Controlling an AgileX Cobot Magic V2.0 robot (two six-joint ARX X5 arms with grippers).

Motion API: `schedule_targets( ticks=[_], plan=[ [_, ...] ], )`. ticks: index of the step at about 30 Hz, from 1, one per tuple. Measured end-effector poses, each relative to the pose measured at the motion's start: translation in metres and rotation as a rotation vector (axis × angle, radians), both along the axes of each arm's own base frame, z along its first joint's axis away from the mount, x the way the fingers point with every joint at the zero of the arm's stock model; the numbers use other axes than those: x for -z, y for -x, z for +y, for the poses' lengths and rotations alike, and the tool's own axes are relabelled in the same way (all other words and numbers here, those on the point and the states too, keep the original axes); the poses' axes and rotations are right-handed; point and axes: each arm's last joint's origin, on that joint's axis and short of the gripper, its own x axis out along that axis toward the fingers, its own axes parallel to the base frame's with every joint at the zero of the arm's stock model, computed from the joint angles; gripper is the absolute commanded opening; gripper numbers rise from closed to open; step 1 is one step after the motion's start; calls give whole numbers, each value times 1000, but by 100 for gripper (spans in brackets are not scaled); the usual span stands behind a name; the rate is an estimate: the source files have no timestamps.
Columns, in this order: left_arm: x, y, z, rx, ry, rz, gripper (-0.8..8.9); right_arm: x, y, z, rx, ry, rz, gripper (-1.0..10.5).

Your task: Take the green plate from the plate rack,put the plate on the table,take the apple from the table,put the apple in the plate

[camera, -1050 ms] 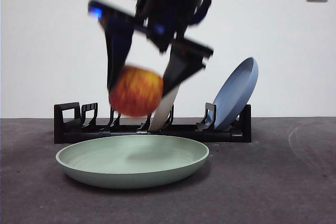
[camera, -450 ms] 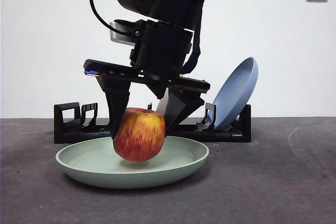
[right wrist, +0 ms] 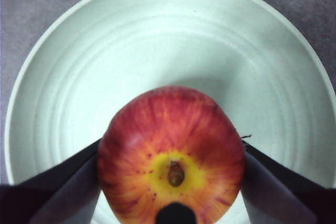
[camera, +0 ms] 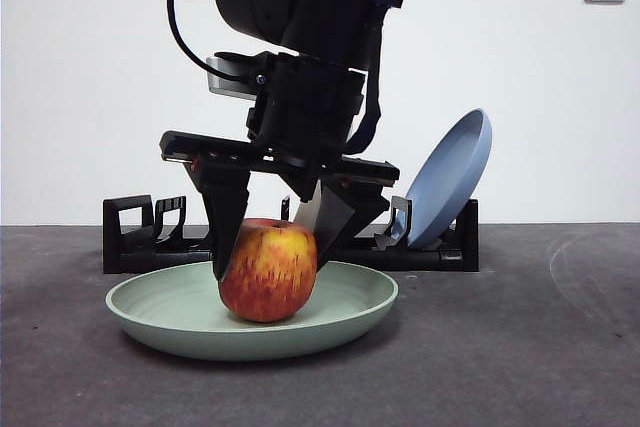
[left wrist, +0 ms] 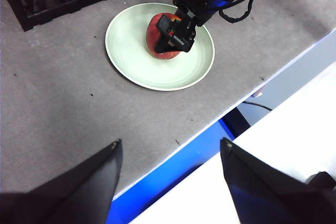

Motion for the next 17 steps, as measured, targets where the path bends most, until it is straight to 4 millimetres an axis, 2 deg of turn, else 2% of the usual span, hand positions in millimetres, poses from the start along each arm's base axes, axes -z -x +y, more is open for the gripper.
schedule_targets(
  ticks=[3, 4, 5, 9, 11, 17],
  plan=[
    [0, 0, 0, 0, 0, 0, 314, 0, 0, 0, 0, -1, -1, 17],
    [0, 0, 0, 0, 0, 0, 314, 0, 0, 0, 0, -2, -2, 63],
    [0, 0, 0, 0, 0, 0, 314, 0, 0, 0, 0, -2, -2, 118],
    [0, 0, 0, 0, 0, 0, 314, 0, 0, 0, 0, -2, -2, 466],
    [0, 0, 0, 0, 0, 0, 314, 0, 0, 0, 0, -3, -2, 577],
    [0, 0, 0, 0, 0, 0, 314, 1, 1, 0, -4, 5, 16, 601]
  ],
)
